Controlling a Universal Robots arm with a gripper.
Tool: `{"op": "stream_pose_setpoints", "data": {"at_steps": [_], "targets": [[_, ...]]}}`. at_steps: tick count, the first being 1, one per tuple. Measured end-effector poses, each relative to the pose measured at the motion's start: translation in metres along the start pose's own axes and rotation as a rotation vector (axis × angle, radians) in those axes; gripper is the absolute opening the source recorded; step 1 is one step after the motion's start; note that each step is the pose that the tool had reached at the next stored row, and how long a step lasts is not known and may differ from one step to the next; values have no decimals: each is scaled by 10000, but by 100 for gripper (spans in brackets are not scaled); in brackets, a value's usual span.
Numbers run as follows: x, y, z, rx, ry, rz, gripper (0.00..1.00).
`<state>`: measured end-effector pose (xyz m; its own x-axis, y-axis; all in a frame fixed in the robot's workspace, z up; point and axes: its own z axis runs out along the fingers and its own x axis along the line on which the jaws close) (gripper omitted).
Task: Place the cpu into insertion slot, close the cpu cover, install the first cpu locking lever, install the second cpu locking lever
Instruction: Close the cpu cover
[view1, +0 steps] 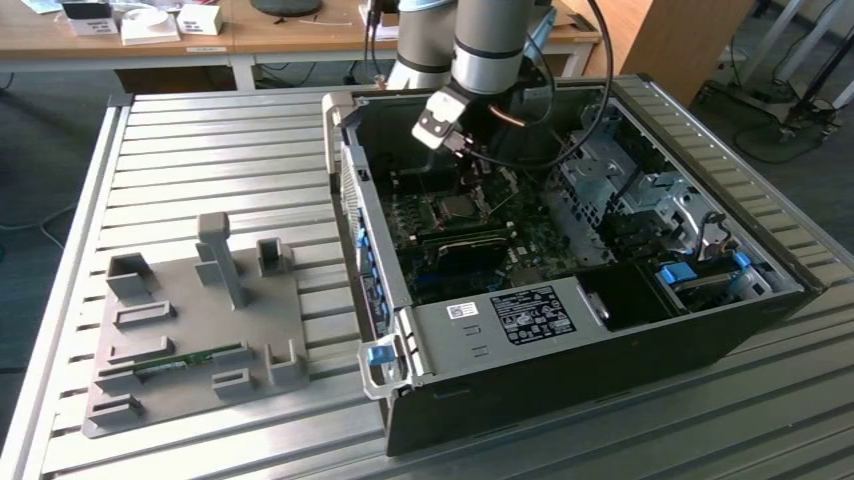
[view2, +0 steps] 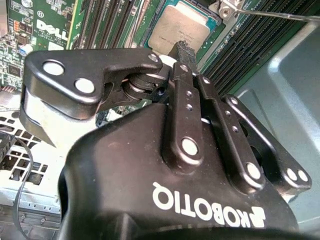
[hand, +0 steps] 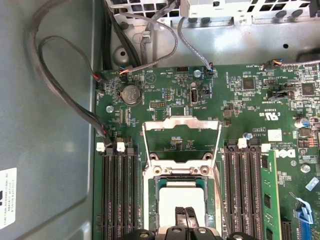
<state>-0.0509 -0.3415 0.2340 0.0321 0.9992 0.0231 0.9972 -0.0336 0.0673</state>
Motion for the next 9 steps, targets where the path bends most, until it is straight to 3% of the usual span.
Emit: {"op": "stream_pose_setpoints", "data": {"at_steps": [9], "targets": [[1,2,-26,1,-2,0,11]]}}
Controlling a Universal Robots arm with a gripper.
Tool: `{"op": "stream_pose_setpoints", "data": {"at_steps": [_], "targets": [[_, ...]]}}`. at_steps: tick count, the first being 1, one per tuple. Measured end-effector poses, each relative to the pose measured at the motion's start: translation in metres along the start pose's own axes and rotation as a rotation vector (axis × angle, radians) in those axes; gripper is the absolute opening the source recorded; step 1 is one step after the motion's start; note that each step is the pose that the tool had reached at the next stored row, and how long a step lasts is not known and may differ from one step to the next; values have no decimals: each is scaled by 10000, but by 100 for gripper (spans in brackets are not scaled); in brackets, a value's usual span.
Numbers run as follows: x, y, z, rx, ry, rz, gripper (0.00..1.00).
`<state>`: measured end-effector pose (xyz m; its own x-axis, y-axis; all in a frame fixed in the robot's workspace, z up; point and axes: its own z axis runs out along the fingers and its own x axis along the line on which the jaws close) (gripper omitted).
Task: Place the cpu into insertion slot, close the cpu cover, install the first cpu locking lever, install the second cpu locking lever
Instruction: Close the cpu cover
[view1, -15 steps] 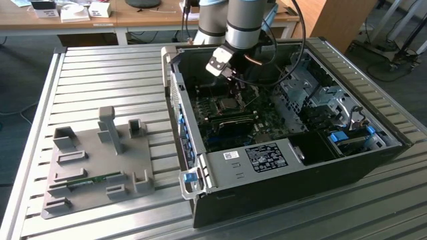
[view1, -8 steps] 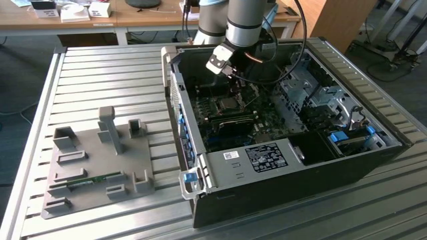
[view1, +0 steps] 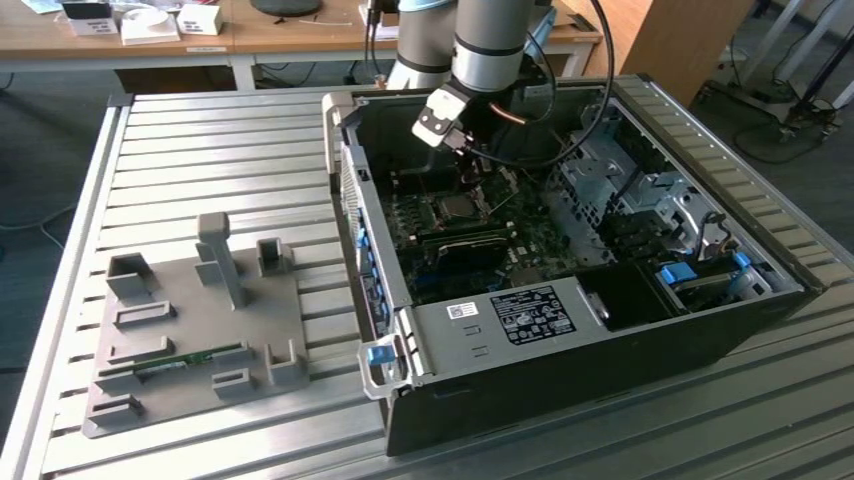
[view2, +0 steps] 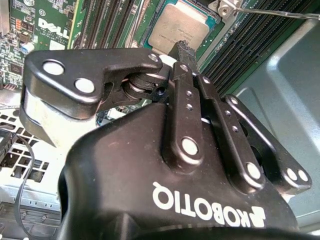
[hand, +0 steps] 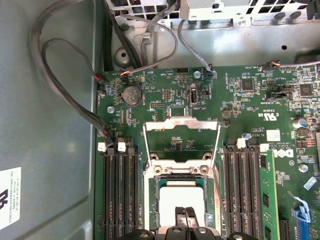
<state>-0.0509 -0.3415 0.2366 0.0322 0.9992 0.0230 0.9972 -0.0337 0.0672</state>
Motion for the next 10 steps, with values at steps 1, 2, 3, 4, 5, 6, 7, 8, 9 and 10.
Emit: {"op": "stream_pose_setpoints", "data": {"at_steps": [1,2,3,4,5,6,7,8,9,10], "targets": [[0,0,-2,-1,1,0,11],[0,0,-3,-2,3,0,11],[0,0,-3,-3,4,0,11],[0,1,-3,-2,4,0,11],[0,1,-4,-2,4,0,11],[0,0,-5,-2,3,0,11],[0,1,-5,-2,3,0,11],[0,1,-10,1,-1,-1,11],[0,1,-17,1,-2,0,11],[1,2,-26,-1,1,0,11]]}}
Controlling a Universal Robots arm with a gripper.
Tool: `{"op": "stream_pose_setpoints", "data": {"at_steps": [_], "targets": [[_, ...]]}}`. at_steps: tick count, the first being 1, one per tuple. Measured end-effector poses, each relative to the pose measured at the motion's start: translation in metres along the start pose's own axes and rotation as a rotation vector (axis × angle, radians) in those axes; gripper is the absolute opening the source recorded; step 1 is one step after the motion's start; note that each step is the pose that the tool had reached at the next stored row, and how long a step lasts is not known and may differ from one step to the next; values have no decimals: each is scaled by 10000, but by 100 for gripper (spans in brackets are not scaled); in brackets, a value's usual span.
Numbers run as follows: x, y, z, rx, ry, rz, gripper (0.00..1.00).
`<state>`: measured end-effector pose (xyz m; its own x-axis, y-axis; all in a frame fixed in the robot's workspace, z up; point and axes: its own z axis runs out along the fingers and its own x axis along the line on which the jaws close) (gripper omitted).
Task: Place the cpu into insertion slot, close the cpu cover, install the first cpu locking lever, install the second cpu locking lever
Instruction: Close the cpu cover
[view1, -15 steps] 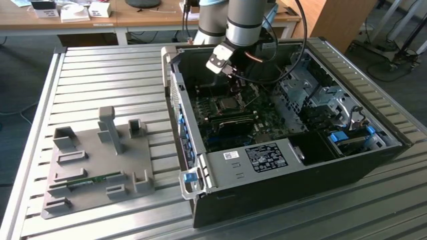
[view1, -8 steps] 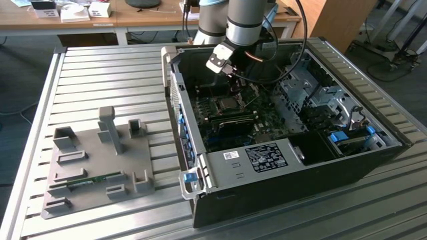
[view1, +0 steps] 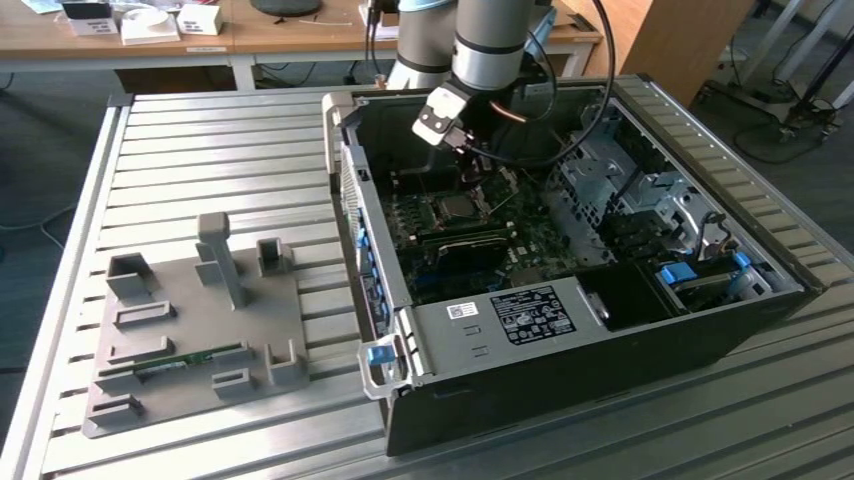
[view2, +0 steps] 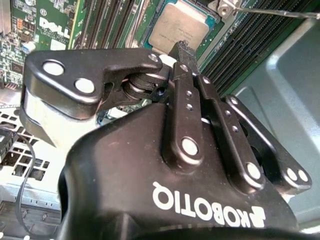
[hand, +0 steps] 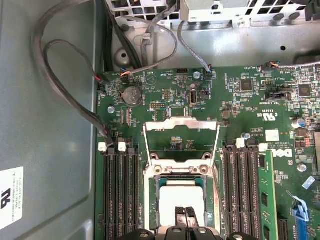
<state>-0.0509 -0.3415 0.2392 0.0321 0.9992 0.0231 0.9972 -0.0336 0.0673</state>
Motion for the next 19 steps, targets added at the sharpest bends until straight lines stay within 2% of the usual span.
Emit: {"op": "stream_pose_setpoints", "data": {"at_steps": [4,19], "targets": [[1,2,-27,-1,2,0,11],[1,3,-37,-1,2,0,11]]}}
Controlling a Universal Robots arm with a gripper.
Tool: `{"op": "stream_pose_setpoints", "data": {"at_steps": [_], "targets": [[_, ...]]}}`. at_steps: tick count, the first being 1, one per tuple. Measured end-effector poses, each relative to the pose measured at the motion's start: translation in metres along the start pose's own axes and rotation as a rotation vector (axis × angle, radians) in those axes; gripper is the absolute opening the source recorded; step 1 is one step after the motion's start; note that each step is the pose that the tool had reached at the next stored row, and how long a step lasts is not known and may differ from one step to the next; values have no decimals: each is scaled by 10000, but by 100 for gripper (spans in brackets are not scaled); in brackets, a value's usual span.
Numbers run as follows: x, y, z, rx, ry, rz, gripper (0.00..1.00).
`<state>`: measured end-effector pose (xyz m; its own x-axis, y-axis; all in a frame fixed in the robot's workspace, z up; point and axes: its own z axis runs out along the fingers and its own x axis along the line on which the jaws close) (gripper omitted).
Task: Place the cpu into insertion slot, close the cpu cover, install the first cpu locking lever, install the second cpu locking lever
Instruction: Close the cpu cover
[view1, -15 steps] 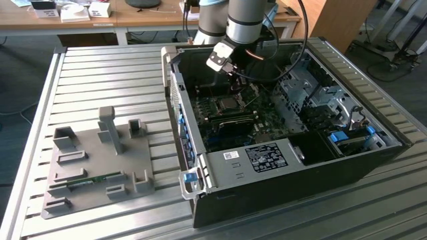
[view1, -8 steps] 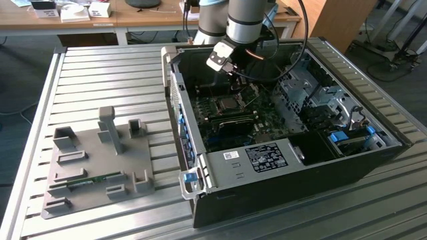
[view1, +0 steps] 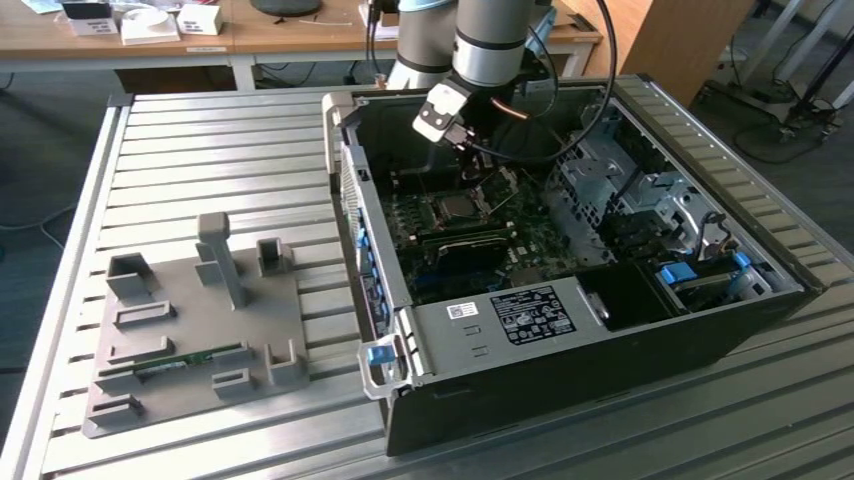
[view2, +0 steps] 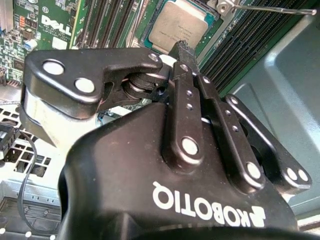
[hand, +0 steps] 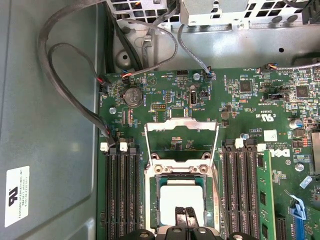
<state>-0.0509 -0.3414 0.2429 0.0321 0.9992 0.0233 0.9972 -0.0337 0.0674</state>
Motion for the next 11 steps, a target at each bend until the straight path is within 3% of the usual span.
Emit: {"op": "stream_pose_setpoints", "data": {"at_steps": [2,4,11], "targets": [[0,0,-5,1,-2,0,11],[1,4,-56,0,-1,0,11],[1,5,-68,0,-1,0,11]]}}
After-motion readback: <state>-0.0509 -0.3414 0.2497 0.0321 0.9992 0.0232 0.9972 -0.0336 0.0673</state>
